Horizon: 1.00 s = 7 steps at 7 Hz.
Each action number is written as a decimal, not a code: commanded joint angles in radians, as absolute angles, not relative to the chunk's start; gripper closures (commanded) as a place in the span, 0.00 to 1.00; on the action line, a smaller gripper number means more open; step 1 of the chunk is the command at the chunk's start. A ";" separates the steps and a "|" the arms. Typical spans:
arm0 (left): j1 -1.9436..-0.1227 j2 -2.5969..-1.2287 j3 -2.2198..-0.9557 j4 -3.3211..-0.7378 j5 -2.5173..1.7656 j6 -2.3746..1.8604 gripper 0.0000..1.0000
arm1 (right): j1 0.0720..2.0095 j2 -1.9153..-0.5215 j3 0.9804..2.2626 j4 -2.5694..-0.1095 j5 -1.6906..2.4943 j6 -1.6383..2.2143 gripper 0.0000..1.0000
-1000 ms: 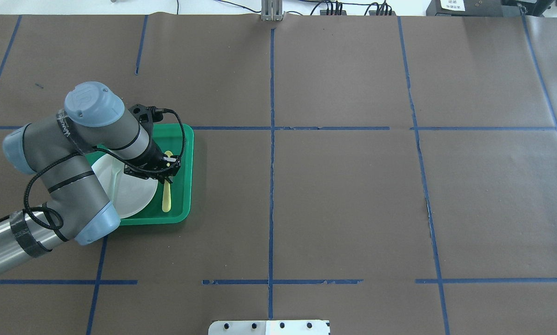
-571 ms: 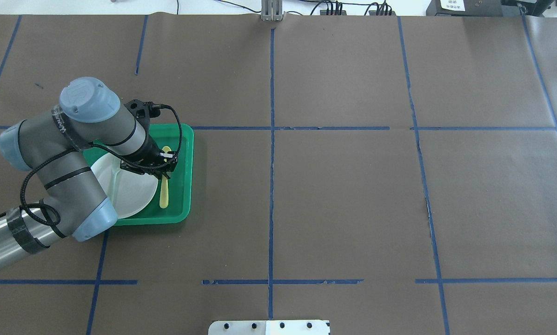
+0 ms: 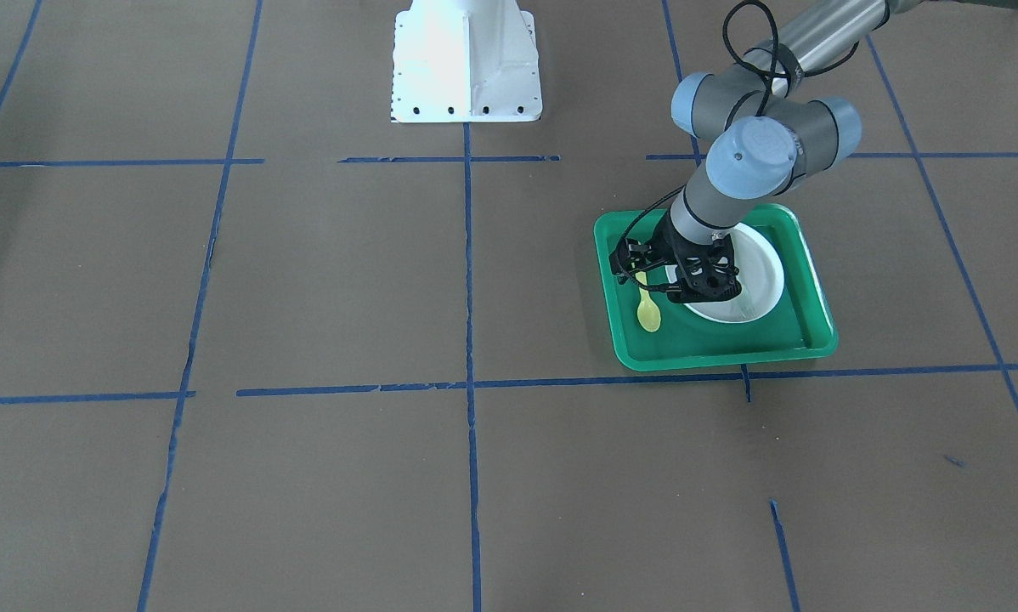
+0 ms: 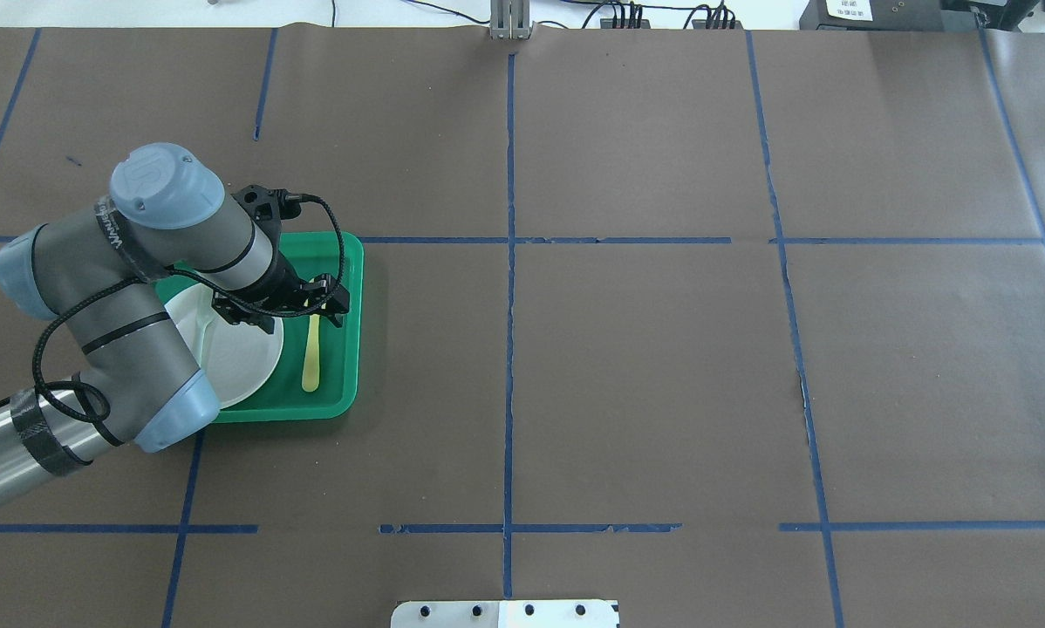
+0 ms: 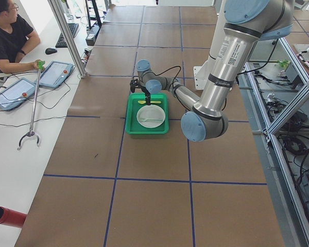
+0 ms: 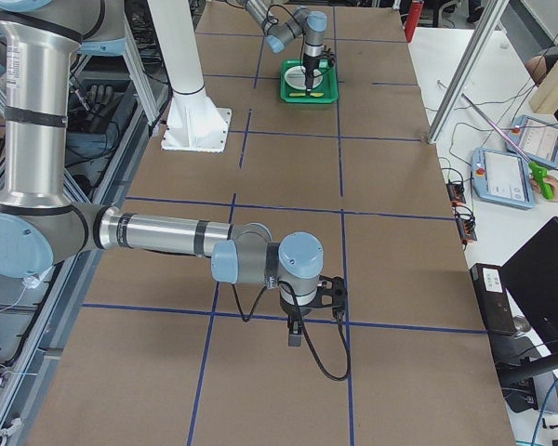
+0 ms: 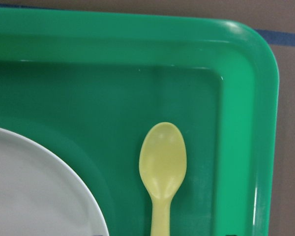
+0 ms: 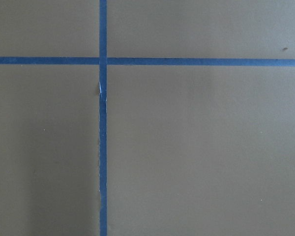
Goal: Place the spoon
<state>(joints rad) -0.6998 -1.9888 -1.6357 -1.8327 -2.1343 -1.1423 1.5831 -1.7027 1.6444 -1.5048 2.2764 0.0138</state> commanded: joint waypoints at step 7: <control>-1.141 -1.898 -1.908 -1.539 -2.143 -0.515 0.00 | 1.583 -1.703 1.644 -1.505 2.276 0.014 0.00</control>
